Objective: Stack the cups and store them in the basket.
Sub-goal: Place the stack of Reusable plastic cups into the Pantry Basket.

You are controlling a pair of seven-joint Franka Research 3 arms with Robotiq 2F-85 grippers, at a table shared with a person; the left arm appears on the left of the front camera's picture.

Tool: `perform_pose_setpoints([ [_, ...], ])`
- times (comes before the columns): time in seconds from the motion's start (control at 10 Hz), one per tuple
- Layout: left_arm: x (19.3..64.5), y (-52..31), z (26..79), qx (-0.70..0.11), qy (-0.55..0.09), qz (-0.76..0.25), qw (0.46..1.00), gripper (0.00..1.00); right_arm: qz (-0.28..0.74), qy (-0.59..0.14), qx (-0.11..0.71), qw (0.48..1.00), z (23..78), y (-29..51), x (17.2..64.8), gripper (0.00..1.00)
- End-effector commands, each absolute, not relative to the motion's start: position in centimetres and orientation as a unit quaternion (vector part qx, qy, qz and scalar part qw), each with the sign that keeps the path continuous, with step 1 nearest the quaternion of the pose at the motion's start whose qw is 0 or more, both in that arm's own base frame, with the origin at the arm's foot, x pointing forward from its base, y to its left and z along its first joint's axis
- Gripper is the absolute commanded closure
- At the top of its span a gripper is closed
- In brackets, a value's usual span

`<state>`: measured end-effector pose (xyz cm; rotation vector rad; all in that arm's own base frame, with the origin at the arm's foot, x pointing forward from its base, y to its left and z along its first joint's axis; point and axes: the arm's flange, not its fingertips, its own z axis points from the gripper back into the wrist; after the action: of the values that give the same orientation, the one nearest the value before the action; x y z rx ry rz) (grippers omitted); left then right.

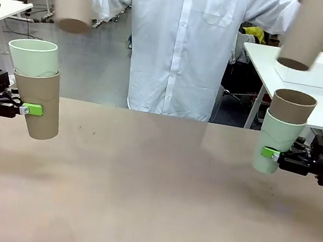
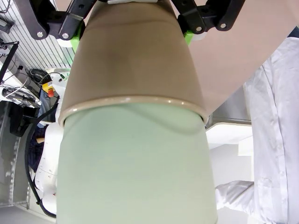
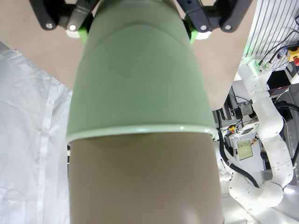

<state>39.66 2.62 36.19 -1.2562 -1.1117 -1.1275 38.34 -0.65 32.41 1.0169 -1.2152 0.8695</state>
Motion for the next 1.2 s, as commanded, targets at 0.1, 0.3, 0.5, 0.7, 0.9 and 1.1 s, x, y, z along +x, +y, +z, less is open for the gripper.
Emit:
perform_pose_setpoints([
  [0.1,39.63,2.55,36.49,-0.529,-0.467,-0.471,0.529,0.14,0.379,-0.531,0.44,0.617,32.72,-0.64,38.37,0.17],
  [0.3,39.63,2.55,36.49,-0.529,-0.467,-0.471,0.529,0.14,0.379,-0.531,0.44,0.617,32.72,-0.64,38.37,0.17],
  [0.5,39.63,2.55,36.49,-0.529,-0.467,-0.471,0.529,0.14,0.379,-0.531,0.44,0.617,32.72,-0.64,38.37,0.17],
  [0.7,39.63,2.55,36.49,-0.529,-0.467,-0.471,0.529,0.14,0.379,-0.531,0.44,0.617,32.72,-0.64,38.37,0.17],
  [0.9,39.63,2.55,36.49,-0.529,-0.467,-0.471,0.529,0.14,0.379,-0.531,0.44,0.617,32.72,-0.64,38.37,0.17],
  [1.1,39.63,2.55,36.49,-0.529,-0.467,-0.471,0.529,0.14,0.379,-0.531,0.44,0.617,32.72,-0.64,38.37,0.17],
])
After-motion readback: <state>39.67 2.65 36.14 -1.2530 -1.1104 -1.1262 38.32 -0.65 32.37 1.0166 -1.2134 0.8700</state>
